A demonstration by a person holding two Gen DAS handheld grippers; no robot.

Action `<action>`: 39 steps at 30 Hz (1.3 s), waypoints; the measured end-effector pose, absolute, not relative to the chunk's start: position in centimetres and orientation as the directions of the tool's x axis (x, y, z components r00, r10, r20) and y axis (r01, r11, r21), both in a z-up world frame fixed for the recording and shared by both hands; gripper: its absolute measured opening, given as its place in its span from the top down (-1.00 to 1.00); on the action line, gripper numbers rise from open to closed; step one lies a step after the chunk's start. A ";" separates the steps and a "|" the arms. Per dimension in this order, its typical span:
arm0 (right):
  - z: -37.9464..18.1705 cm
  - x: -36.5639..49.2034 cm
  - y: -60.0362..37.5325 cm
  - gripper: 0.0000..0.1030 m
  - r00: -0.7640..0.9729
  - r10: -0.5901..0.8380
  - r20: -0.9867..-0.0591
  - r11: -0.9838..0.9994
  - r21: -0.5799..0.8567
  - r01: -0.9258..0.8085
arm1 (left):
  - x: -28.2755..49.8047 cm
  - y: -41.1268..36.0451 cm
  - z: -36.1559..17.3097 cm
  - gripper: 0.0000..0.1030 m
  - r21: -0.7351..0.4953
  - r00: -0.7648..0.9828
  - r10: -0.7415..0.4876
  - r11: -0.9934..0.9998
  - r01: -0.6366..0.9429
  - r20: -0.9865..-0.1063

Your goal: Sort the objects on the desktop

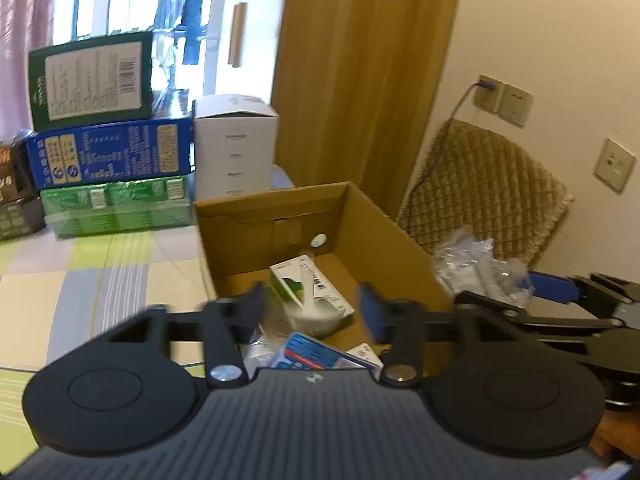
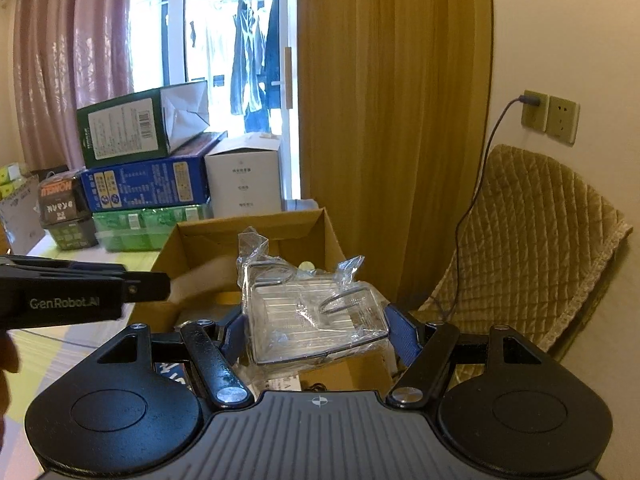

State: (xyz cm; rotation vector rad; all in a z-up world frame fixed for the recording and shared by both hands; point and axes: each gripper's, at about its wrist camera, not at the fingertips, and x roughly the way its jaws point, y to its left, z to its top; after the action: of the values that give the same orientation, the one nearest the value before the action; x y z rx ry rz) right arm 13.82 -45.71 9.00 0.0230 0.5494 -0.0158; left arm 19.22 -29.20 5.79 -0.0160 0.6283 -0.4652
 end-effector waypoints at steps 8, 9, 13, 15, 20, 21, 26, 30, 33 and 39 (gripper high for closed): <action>8.6 14.5 -45.3 -0.33 0.841 0.002 -0.540 1.000 0.018 0.009 | 18.4 -25.6 5.5 0.02 -0.169 0.724 -0.402 0.912 0.375 -0.561; 8.6 14.7 -45.1 -0.33 0.841 0.007 -0.541 1.000 0.021 0.005 | 18.2 -25.3 5.5 0.02 -0.169 0.724 -0.399 0.913 0.371 -0.562; 8.9 15.7 -44.2 -0.33 0.841 0.033 -0.540 0.999 0.038 -0.015 | 17.6 -24.2 5.5 -0.04 -0.171 0.732 -0.388 0.919 0.355 -0.561; 9.2 16.5 -43.9 -0.34 0.848 0.065 -0.526 0.997 0.060 -0.039 | 17.3 -23.7 5.6 -0.11 -0.177 0.737 -0.385 0.921 0.348 -0.555; 10.1 17.6 -43.9 -0.70 0.868 0.066 -0.492 0.998 0.051 -0.047 | 16.3 -22.5 5.8 -0.31 -0.196 0.736 -0.392 0.919 0.343 -0.551; 10.3 17.4 -44.0 -0.70 0.870 0.068 -0.489 0.997 0.058 -0.045 | 16.0 -22.2 5.9 -0.35 -0.207 0.738 -0.391 0.920 0.333 -0.549; 10.5 14.6 -44.7 -0.81 0.866 0.047 -0.498 0.998 0.064 -0.018 | 13.9 -21.3 6.2 -0.65 -0.233 0.739 -0.385 0.923 0.306 -0.553; 10.4 11.4 -44.9 -0.90 0.851 0.049 -0.524 0.995 0.096 0.001 | 11.4 -20.9 6.3 -0.95 -0.225 0.753 -0.365 0.931 0.288 -0.547; 10.4 8.8 -44.7 -0.96 0.835 0.051 -0.548 0.993 0.118 0.017 | 9.4 -20.7 6.4 -0.97 -0.222 0.757 -0.351 0.936 0.273 -0.550; 10.8 4.0 -43.6 -0.96 0.803 0.071 -0.592 0.990 0.140 0.016 | 5.9 -20.2 6.7 -0.97 -0.251 0.712 -0.373 0.928 0.277 -0.595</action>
State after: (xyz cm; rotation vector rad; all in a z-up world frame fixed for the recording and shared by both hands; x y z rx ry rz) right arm 3.97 -43.63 10.82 0.1414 0.6389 0.0291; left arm 5.90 -20.25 6.70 -0.1475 0.6899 -0.3616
